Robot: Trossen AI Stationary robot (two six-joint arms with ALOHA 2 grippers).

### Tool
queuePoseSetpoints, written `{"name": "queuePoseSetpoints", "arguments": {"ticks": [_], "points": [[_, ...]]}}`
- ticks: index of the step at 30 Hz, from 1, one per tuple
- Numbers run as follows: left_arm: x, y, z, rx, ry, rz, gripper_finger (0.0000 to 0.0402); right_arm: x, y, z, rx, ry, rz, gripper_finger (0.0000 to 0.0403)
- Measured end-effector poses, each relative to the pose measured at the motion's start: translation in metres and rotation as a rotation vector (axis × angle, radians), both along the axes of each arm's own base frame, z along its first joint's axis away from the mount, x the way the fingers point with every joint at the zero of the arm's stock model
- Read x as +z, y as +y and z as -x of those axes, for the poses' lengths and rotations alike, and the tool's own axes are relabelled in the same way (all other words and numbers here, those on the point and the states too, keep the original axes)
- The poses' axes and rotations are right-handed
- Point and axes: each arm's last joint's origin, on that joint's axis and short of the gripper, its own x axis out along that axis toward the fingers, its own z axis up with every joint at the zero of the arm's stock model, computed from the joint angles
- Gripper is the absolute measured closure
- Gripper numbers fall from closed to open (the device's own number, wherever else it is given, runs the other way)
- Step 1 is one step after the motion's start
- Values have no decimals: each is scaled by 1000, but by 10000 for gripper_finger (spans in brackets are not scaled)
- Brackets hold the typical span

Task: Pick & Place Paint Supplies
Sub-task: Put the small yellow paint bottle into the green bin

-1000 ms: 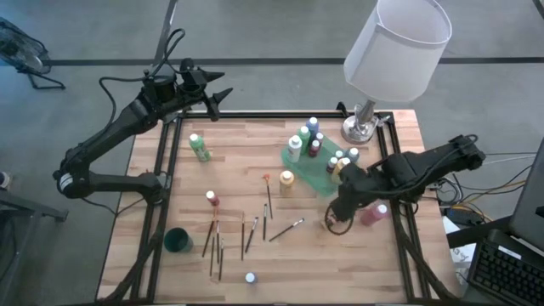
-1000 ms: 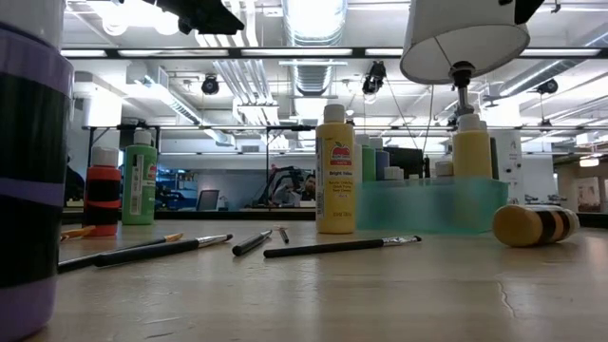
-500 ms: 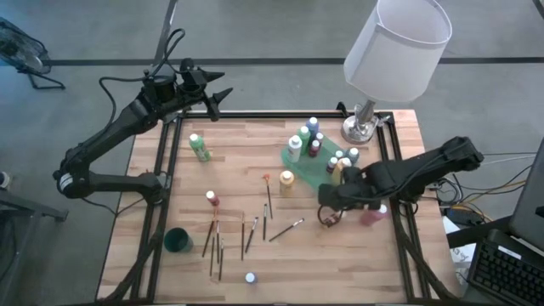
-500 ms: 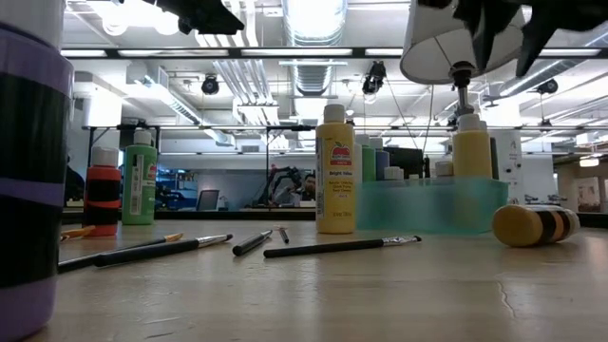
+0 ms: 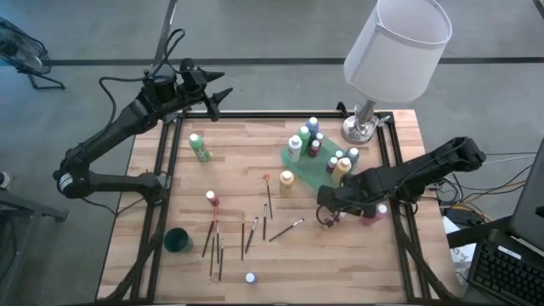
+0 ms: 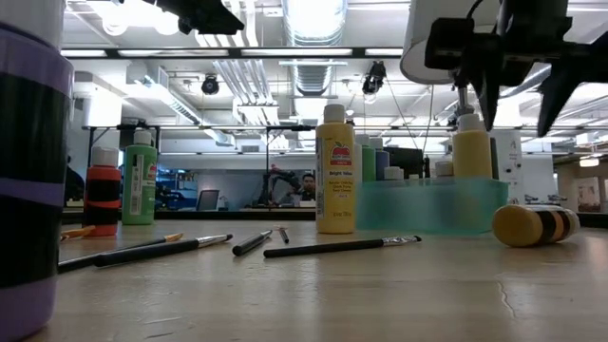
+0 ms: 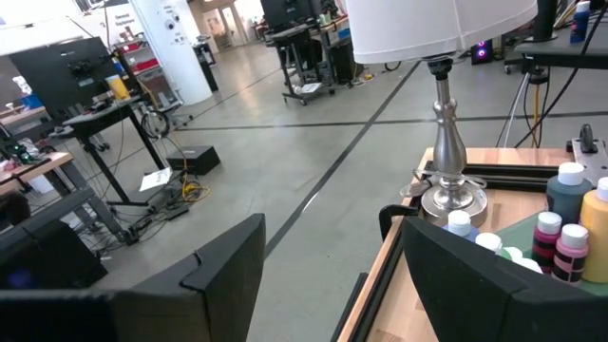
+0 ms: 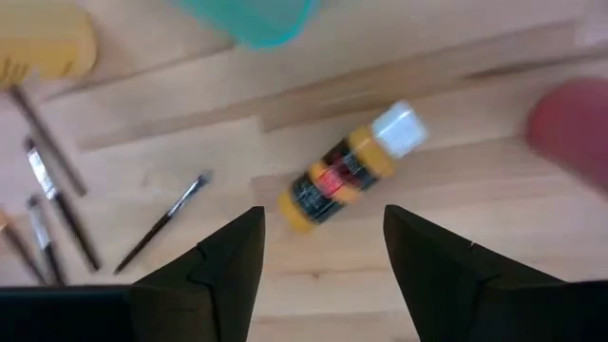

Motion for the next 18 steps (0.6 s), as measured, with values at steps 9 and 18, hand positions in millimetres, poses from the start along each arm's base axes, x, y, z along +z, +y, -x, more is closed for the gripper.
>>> {"name": "queuePoseSetpoints", "arguments": {"ticks": [9, 18], "points": [[0, 0, 0, 0, 0, 0, 149, -13, -5, 0, -14, 34, -119, 204], [0, 0, 0, 0, 0, 0, 149, -17, -21, -5, -41, 54, -171, 212]]}}
